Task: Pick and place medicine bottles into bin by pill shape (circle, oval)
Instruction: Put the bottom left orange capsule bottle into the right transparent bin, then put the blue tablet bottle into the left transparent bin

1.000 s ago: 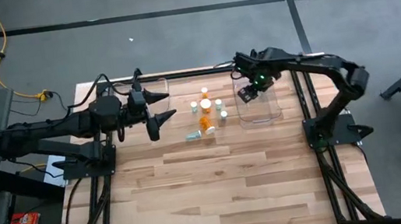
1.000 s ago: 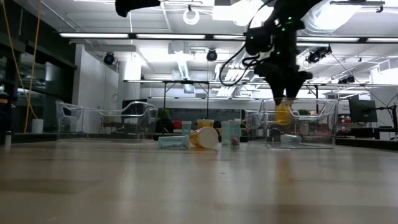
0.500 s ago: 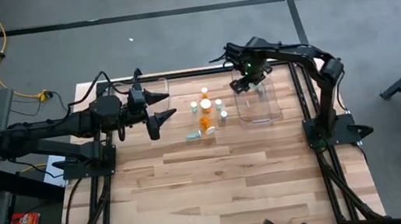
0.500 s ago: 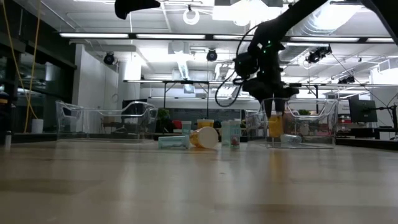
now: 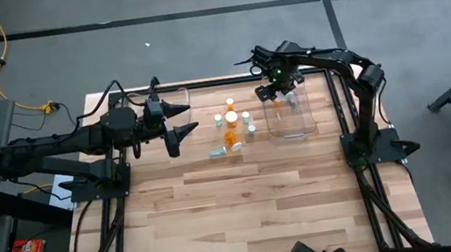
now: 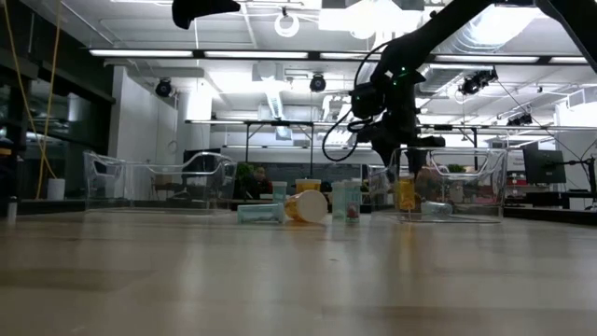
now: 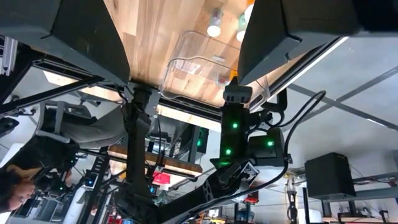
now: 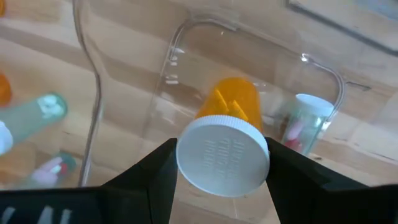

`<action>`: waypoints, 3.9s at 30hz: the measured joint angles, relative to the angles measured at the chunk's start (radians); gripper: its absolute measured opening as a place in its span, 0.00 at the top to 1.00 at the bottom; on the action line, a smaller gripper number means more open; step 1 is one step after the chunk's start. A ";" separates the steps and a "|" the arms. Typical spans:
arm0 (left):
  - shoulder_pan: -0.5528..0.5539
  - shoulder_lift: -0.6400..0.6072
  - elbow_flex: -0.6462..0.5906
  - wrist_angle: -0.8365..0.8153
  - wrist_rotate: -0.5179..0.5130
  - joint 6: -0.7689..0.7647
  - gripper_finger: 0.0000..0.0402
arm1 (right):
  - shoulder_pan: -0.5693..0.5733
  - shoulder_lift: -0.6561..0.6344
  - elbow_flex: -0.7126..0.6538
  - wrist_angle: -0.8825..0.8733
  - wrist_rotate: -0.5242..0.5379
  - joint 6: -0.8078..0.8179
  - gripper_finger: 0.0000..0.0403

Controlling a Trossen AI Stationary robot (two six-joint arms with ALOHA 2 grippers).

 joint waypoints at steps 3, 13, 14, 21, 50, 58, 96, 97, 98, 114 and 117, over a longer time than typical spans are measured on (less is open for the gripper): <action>0.000 0.000 0.000 0.000 0.000 0.000 0.29 | 0.000 0.000 0.000 0.012 0.000 0.001 0.52; 0.000 0.000 0.000 0.000 0.000 0.000 0.29 | 0.000 0.000 0.000 0.039 -0.001 0.001 0.51; 0.000 0.000 0.000 0.000 0.000 0.000 0.29 | 0.000 0.000 0.000 0.039 -0.001 0.001 0.50; 0.000 0.000 0.000 0.000 0.000 0.000 0.29 | 0.000 0.000 0.000 0.038 -0.001 0.004 0.41; 0.000 0.000 0.000 0.000 0.000 0.001 0.29 | 0.172 -0.503 -0.215 0.403 -0.050 -0.209 0.39; 0.000 0.000 0.000 0.000 0.000 0.000 0.29 | 0.472 -0.845 -0.594 1.071 -0.089 -0.080 0.39; 0.226 0.646 0.466 -0.573 0.171 0.461 0.36 | 0.677 -0.943 -0.718 1.307 0.114 -0.311 0.39; 0.238 0.681 0.474 -0.574 0.171 0.498 0.36 | 0.677 -0.942 -0.718 1.307 0.113 -0.311 0.39; 0.249 0.715 0.482 -0.573 0.171 0.534 0.36 | 0.677 -0.943 -0.718 1.306 0.113 -0.311 0.39; 0.365 0.962 0.511 -0.535 0.266 0.709 0.37 | 0.677 -0.942 -0.718 1.303 0.114 -0.257 0.39; 0.379 0.971 0.512 -0.535 0.292 0.709 0.37 | 0.677 -0.942 -0.718 1.303 0.114 -0.257 0.39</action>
